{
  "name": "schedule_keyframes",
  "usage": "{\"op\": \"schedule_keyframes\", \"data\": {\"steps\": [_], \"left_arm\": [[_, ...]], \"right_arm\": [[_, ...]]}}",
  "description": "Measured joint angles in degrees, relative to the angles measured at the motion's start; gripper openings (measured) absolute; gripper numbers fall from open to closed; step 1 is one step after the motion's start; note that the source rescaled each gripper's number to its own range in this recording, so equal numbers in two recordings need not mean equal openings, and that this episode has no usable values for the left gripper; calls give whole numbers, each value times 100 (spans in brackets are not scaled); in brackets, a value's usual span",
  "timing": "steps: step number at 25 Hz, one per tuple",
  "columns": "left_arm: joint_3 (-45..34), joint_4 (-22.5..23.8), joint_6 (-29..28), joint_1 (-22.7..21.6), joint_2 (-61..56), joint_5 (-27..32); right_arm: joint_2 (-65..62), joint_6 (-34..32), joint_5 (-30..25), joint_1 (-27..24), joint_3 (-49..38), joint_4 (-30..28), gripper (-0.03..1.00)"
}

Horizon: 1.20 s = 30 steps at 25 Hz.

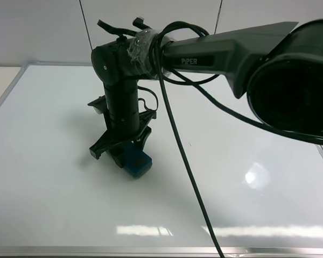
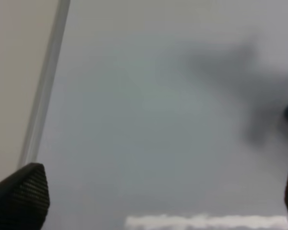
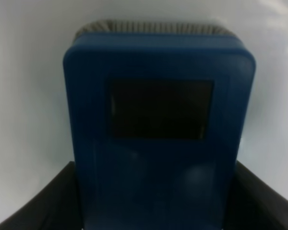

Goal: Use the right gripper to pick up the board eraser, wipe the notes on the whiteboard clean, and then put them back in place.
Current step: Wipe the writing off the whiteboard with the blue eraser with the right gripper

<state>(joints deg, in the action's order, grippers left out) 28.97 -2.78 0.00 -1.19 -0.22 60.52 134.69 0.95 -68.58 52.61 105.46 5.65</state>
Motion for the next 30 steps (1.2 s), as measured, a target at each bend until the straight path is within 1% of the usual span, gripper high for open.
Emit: {"op": "schedule_keyframes", "data": {"steps": [4,5,8,9,11,13,18,22,24,30], "left_arm": [[0,0,0,0,0,0],[0,0,0,0,0,0],[0,0,0,0,0,0],[0,0,0,0,0,0],[0,0,0,0,0,0],[0,0,0,0,0,0],[0,0,0,0,0,0],[0,0,0,0,0,0],[0,0,0,0,0,0],[0,0,0,0,0,0]], "right_arm": [[-471,-163,99,-80,-931,-88,1],[-580,-177,174,-144,-1122,-96,1],[-893,-223,555,-556,-1676,-256,1],[-893,-223,555,-556,-1676,-256,1],[-981,-223,716,-934,-1815,-345,1],[-1004,-223,730,-1310,-1857,-402,1],[-1043,-217,662,-2267,-1873,-608,1],[-1045,-222,547,-2805,-1873,-889,1],[-1045,-222,542,-2901,-1873,-952,1],[-1045,-222,576,-2876,-1873,-891,1]]}}
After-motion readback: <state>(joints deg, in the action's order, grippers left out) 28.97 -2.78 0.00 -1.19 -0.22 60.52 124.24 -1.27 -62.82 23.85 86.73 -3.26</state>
